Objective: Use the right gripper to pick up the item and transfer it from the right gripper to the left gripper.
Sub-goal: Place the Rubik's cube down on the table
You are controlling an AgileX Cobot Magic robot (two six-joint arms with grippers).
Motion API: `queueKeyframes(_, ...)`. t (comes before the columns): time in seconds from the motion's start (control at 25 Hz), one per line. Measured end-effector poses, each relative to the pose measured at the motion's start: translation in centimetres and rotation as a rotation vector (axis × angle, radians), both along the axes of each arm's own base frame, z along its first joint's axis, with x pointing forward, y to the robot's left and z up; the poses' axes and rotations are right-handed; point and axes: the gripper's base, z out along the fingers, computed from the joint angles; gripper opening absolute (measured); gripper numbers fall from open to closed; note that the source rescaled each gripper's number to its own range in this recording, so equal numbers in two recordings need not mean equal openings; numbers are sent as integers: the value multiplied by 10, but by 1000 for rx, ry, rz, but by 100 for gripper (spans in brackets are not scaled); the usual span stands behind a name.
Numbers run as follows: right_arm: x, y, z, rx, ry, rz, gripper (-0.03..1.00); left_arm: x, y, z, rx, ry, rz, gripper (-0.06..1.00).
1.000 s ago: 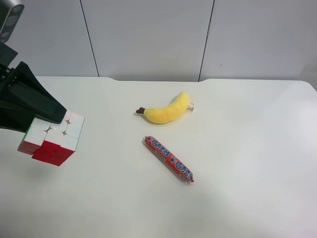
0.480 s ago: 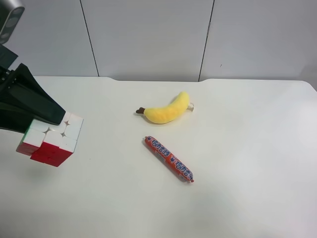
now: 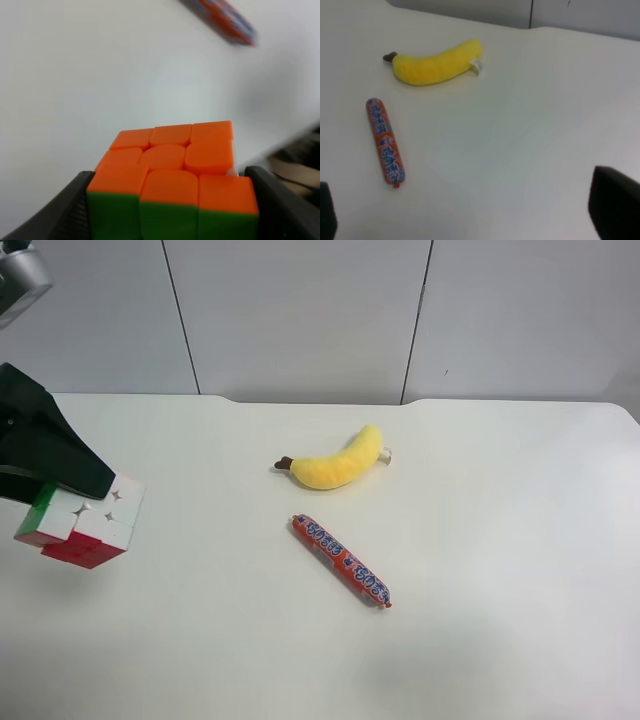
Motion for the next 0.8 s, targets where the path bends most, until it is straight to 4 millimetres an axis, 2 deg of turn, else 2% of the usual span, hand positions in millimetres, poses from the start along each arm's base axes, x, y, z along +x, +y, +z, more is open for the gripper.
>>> queueKeyframes(0.16, 0, 0, 0, 3, 1, 1, 100, 12, 11, -2, 116, -108, 67, 1)
queueKeyframes(0.28, 0, 0, 0, 3, 1, 1, 100, 25, 17, -11, 190, -121, 116, 1)
queueKeyframes(0.64, 0, 0, 0, 3, 1, 1, 100, 75, 21, -74, 344, -6, 118, 1)
queueKeyframes(0.8, 0, 0, 0, 3, 1, 1, 100, 98, 20, -95, 386, 40, 95, 1)
